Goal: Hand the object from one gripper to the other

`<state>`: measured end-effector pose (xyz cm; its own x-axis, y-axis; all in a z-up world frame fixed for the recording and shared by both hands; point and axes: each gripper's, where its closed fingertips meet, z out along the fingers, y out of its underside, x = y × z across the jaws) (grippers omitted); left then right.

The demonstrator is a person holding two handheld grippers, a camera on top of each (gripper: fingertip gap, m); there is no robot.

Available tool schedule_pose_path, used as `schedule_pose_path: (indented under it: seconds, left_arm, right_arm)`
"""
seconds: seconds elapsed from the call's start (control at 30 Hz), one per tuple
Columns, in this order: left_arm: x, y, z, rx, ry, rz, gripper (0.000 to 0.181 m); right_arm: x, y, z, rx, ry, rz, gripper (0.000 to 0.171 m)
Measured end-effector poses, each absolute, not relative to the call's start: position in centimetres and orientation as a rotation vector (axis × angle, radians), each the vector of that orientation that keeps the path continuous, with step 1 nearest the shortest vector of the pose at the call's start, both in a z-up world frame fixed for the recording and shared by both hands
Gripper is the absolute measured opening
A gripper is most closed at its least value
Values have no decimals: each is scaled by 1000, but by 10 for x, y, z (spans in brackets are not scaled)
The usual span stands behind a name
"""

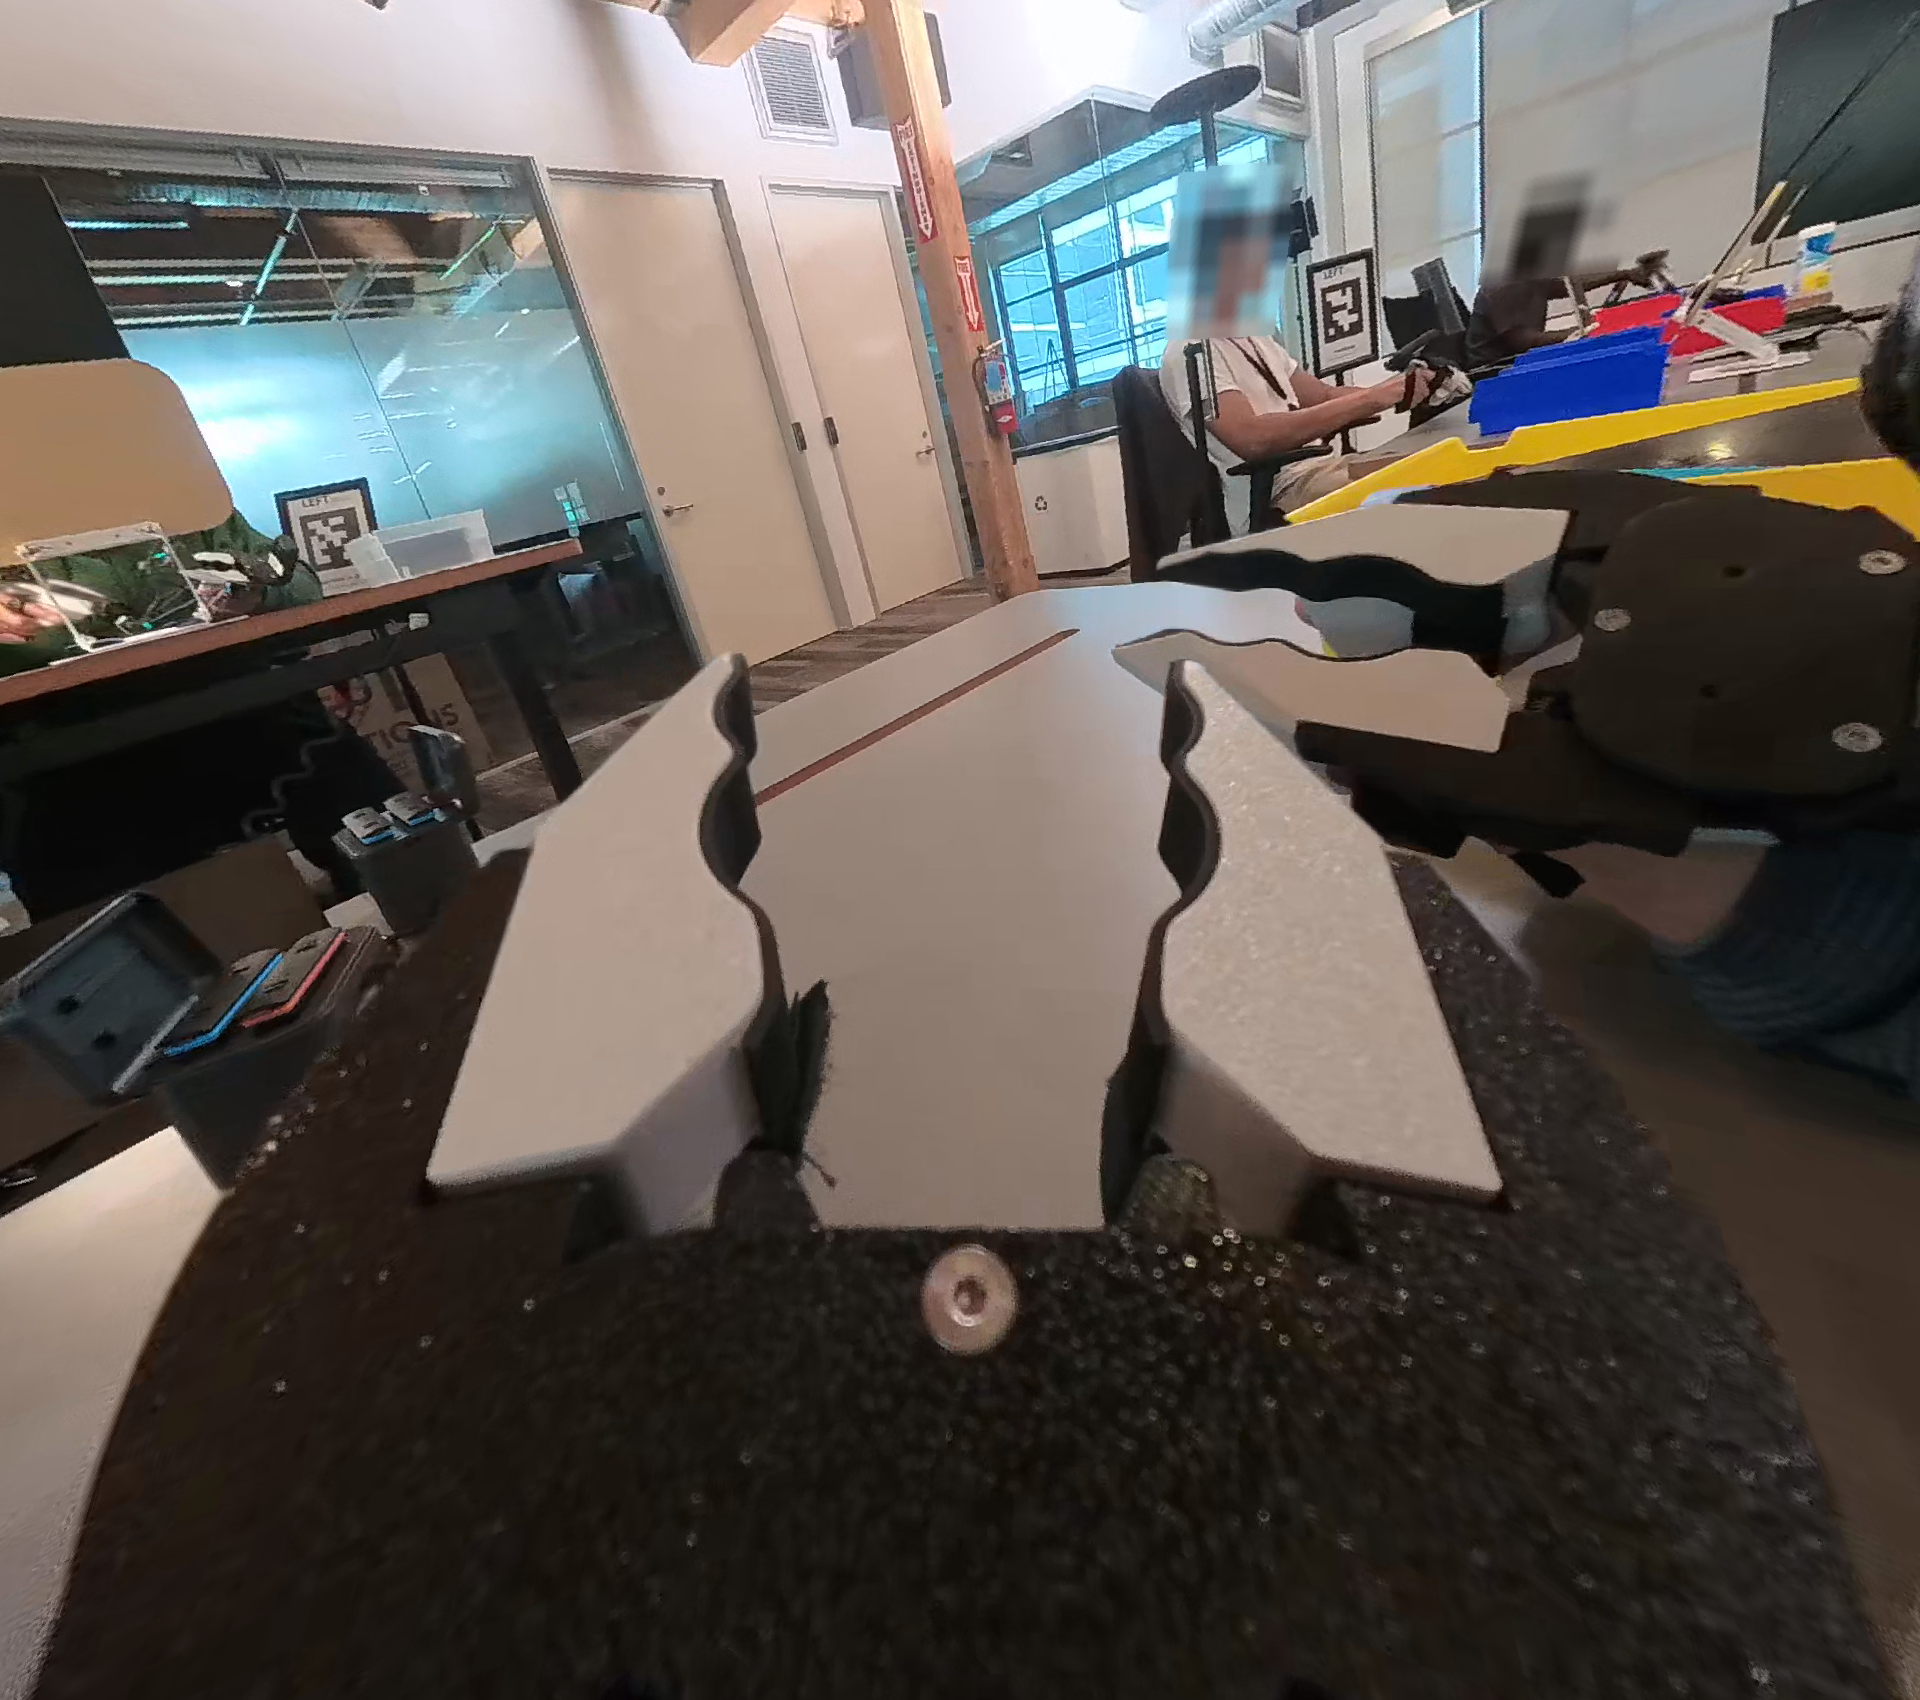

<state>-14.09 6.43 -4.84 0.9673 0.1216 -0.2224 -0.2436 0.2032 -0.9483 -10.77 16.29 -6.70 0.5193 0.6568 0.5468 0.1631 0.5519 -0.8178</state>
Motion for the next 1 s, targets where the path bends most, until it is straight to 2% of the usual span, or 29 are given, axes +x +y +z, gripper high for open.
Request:
schedule_pose_path:
  seconds: [0.17, 0.47, 0.73, 0.8, 0.83, 0.87, 1.0]
  left_arm:
    - [-143, 67, -52, -1367, 83, 215, 79]
    - [-151, 61, -52, -1391, 35, 167, 73]
    - [-113, 72, -57, -1528, 246, 195, 76]
    - [-101, 65, -30, -1497, 180, 88, 72]
    - [-103, 57, -8, -1472, 89, 44, 60]
    - [-111, 46, 17, -1443, 2, 38, 57]
    - [-164, -34, 98, -1331, -172, 175, 58]
  right_arm:
    - [-114, 160, -76, -978, -1068, 345, 27]
    - [-117, 148, -72, -929, -1088, 423, 26]
    - [-141, 150, -70, -834, -1138, 464, 24]
    - [-135, 157, -67, -869, -1102, 497, 25]
    - [-130, 159, -65, -883, -1081, 536, 24]
    - [-125, 161, -62, -898, -1055, 570, 24]
    - [-113, 176, -58, -983, -961, 658, 24]
